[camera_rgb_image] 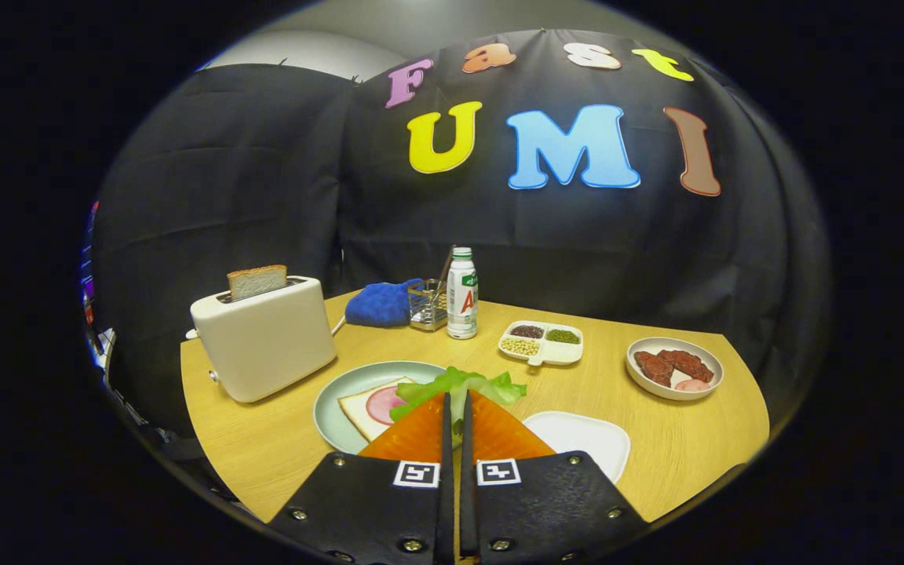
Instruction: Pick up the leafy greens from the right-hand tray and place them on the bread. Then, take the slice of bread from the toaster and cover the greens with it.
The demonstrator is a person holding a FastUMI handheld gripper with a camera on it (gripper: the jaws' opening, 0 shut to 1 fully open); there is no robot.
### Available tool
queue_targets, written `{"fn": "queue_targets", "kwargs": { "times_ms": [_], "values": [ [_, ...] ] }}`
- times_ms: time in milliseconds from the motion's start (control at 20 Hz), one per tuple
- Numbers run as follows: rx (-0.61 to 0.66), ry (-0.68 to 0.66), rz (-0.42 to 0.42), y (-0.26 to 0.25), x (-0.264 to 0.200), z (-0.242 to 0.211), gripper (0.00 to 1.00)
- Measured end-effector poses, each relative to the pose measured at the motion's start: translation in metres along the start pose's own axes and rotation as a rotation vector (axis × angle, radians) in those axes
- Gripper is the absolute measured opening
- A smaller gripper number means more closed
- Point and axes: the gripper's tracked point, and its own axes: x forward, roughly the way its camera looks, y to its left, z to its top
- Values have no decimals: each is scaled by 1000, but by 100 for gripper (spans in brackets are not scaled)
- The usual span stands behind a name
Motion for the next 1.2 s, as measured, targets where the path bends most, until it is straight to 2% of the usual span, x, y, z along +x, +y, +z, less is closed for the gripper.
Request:
{"fn": "queue_targets", "kwargs": {
  "times_ms": [400, 700, 1200],
  "values": [
    [85, 4, 115, 53, 48, -1, 3],
    [79, 52, 114, 67, 72, -24, 3],
    [69, 132, 76, 69, 74, -56, 3]
  ]
}}
